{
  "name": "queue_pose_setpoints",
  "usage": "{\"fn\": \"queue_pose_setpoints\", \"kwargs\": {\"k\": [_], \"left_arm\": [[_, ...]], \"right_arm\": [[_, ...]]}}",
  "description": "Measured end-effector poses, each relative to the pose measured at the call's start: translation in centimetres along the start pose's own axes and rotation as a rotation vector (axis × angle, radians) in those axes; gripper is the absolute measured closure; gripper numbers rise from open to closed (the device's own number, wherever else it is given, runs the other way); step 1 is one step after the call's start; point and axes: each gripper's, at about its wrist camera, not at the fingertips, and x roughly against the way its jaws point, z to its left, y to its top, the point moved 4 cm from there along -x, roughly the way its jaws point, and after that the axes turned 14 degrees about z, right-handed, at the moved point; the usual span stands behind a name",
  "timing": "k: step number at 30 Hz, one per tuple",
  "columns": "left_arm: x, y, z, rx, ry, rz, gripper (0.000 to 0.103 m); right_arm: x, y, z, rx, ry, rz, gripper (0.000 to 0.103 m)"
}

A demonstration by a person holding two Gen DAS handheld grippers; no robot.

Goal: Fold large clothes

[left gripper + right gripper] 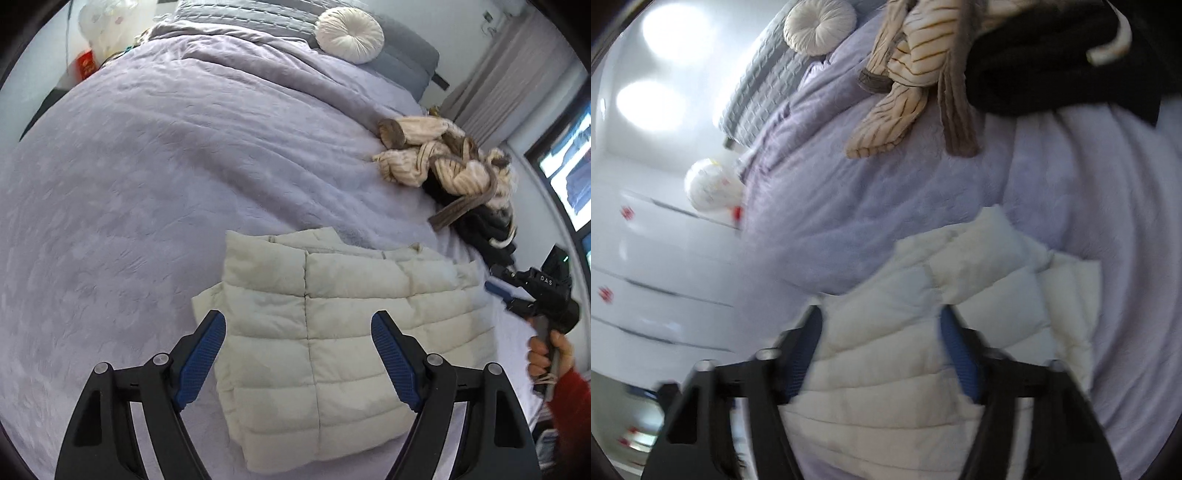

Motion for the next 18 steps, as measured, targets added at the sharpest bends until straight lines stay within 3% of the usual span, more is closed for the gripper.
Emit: {"fn": "queue_pose_setpoints", "kwargs": {"k": [1,9,18], "left_arm": [[-1.0,0.2,-0.4,-0.001,0.007,0.009,0.021],[-8.9,2.6,0.0,0.077,0.070,0.038,0.021],[-13.4,5.0,1.1,0.090,0.135,0.029,0.021]], "right_arm": [[-0.4,0.0,-0.1,0.008,-0.033,0.016,0.088],[-4.3,0.9,-2.5,0.076,-0.238,0.041,0.088],[-7.4,3.0,-5.0,0.053,-0.268,0.024,0.092]]}}
